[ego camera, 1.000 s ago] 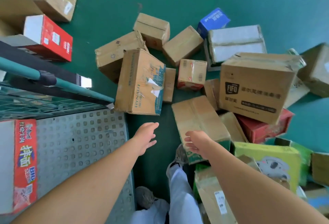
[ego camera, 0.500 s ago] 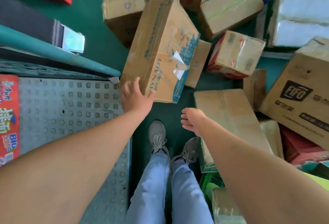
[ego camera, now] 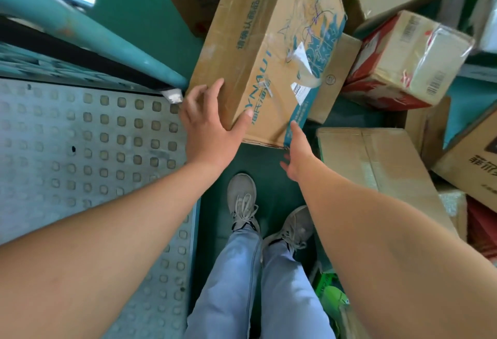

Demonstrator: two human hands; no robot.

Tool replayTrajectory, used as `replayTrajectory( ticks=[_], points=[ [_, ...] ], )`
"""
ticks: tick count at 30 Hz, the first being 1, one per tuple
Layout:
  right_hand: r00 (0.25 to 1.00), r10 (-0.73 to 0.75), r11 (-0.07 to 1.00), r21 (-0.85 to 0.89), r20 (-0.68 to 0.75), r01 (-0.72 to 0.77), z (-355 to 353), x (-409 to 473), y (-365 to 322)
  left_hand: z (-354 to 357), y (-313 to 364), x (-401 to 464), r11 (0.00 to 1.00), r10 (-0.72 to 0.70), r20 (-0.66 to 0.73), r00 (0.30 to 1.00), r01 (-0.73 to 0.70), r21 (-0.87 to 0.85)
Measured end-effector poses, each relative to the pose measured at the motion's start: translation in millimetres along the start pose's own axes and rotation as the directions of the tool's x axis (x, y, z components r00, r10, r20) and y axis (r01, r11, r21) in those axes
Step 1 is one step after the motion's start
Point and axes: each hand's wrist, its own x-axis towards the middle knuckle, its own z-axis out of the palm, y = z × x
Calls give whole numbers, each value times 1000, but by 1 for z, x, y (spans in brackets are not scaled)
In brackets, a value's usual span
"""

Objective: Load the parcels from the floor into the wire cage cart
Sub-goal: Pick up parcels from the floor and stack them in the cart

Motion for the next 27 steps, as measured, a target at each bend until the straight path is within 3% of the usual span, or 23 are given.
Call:
replayTrajectory(
  ticks=[4, 8, 16, 19, 22, 25, 27],
  points=[
    [990, -90, 990, -119, -108, 77, -41, -44, -5, -32, 23, -1, 975, -202, 94, 975, 209, -69],
    [969, -191, 954, -263, -160, 144, -76, -108, -22, -72, 37, -28, 887, -392, 239, 889, 433, -157],
    [936, -281, 875, -457, -210, 161, -106, -266, -37, -166, 78, -102, 700, -532, 446, 720, 670, -247],
    [941, -276, 848, -511, -194, 143, -122, -326, -23, -222, 108, -150, 653, -554, 474, 684, 711, -263],
    [958, -262, 777, -615, -119, 136, -134, -378, -7, -266, 118, -202, 532, -608, 537, 584, 802, -270],
    [975, -218, 651, -750, -36, 118, -128, -428, 7, -304, 102, -261, 376, -677, 572, 463, 886, -273],
    [977, -208, 538, -830, 42, 150, -117, -462, 17, -331, 93, -303, 279, -697, 571, 433, 898, -341]
  ],
)
